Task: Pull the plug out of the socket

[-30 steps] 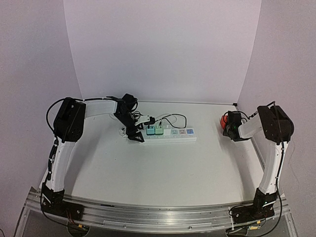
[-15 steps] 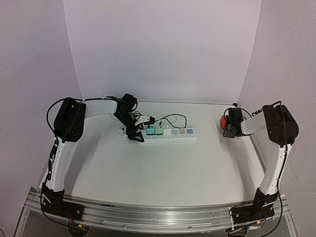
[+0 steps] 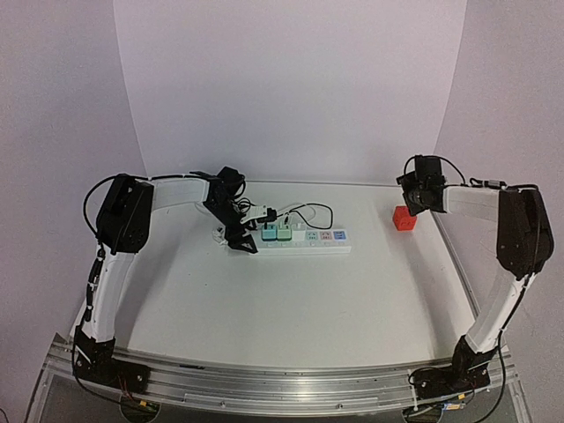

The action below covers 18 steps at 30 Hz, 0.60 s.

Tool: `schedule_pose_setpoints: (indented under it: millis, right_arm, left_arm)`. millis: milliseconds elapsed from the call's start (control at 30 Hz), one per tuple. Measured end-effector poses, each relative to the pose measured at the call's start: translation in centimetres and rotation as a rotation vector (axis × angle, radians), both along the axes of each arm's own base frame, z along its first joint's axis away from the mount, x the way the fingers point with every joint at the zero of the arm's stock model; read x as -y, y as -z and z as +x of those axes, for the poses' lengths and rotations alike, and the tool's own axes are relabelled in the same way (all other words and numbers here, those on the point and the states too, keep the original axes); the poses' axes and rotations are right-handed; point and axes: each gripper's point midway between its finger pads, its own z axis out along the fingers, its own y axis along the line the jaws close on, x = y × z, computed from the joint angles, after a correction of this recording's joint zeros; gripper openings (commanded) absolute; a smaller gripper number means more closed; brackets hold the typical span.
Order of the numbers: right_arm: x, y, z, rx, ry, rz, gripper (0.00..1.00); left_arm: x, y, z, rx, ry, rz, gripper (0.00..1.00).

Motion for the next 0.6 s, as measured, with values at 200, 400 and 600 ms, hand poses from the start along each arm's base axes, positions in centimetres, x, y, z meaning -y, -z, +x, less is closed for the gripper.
schedule_pose_setpoints:
  millis: [200,400,600]
  right_arm:
    - [-11.5,-3.8,-0.1,0.111,-0.655,-0.318,0.68]
    - [-25.8,-2.3,-7.5,0.379,-1.424,-0.622,0.69]
    - [-29.8,2.9,-11.0,0.548,-1.774,-0.777,0.65]
  left_arm:
    - [0.1,-0.1,0.1,0.018,0.033,-0.006,0.00]
    - [0.1,-0.1,0.1,0.020,0.045,-0.013,0.00]
    - [0.1,-0.1,0.1,0.019,0.043,-0.014,0.00]
